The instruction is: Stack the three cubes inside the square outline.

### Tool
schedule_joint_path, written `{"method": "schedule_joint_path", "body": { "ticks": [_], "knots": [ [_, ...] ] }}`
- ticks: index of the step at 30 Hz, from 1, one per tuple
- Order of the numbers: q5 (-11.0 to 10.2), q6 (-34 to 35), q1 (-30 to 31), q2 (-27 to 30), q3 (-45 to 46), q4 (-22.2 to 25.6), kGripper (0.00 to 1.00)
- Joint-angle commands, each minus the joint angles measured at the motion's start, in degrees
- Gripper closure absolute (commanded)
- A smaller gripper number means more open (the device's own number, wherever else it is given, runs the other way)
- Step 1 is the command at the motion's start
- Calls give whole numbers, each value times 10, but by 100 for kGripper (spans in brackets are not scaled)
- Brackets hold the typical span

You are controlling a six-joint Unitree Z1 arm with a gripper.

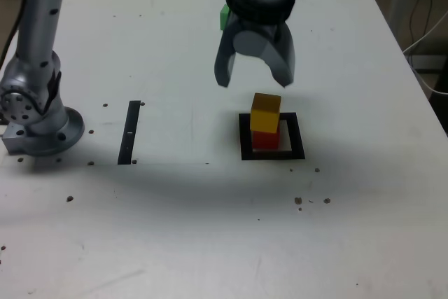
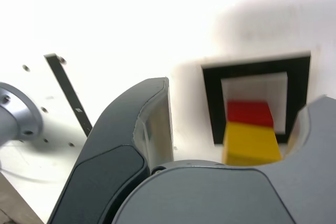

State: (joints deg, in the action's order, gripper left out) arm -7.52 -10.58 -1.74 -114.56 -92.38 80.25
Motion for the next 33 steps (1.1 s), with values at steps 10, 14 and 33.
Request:
{"method": "schedule_joint_path", "body": {
  "ticks": [10,14,33],
  "knots": [
    [-22,-133,-167,-11,-16,5,0],
    [-32,-183,-218,-23,-29,3,0],
    [-60,-361,-368,-109,-157,20,0]
  ]
}}
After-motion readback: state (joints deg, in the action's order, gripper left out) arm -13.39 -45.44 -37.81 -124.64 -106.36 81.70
